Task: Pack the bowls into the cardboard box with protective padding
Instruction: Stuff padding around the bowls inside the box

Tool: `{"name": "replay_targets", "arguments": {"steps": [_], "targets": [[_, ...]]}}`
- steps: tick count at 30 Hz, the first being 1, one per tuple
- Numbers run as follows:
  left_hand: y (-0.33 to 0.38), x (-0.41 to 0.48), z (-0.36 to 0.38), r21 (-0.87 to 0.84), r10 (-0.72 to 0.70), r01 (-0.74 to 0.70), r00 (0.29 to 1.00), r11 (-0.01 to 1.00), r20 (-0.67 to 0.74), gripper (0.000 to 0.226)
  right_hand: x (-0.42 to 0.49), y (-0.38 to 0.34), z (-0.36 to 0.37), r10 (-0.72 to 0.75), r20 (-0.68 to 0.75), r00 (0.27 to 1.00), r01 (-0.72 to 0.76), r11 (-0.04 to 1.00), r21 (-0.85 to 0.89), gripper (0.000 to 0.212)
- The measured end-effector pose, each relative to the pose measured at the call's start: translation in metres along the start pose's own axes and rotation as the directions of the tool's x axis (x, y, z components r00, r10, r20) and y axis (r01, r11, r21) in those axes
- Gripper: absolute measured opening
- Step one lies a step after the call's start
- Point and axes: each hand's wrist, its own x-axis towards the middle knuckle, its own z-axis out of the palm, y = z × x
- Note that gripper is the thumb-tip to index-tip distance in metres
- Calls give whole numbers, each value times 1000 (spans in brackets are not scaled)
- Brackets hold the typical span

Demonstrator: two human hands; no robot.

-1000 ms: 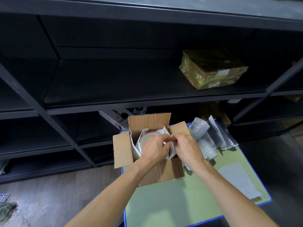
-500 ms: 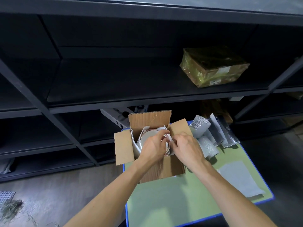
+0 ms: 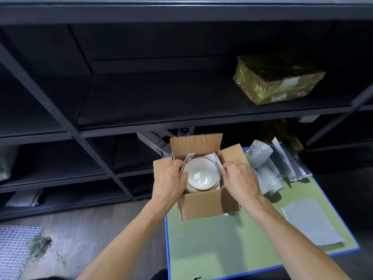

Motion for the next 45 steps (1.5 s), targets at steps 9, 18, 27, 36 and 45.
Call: {"name": "replay_targets", "arguments": {"steps": [9,18,27,36,45], "targets": [[-1,-7,7,68,74,-73,997,995,-21,29,-5,1,0,10,2,1000,-10,999,53,12],[-4,-4,7,11,39,-39,999,999,-18,27,-15,5,-14,122,66,990,-129,985,117,29],[12,-17,17,-51,101,-101,995,994,1,18,-14,19,-19,158,166,973,-199,942,270,18],[51,-21,54,-41,278,-275,946,961,165,28,-19,27,-26,138,223,965,-213,910,357,20],[70,-9,76,33,101,-106,987,994,125,31,-19,26,-19,41,255,966,-127,935,331,21]]}}
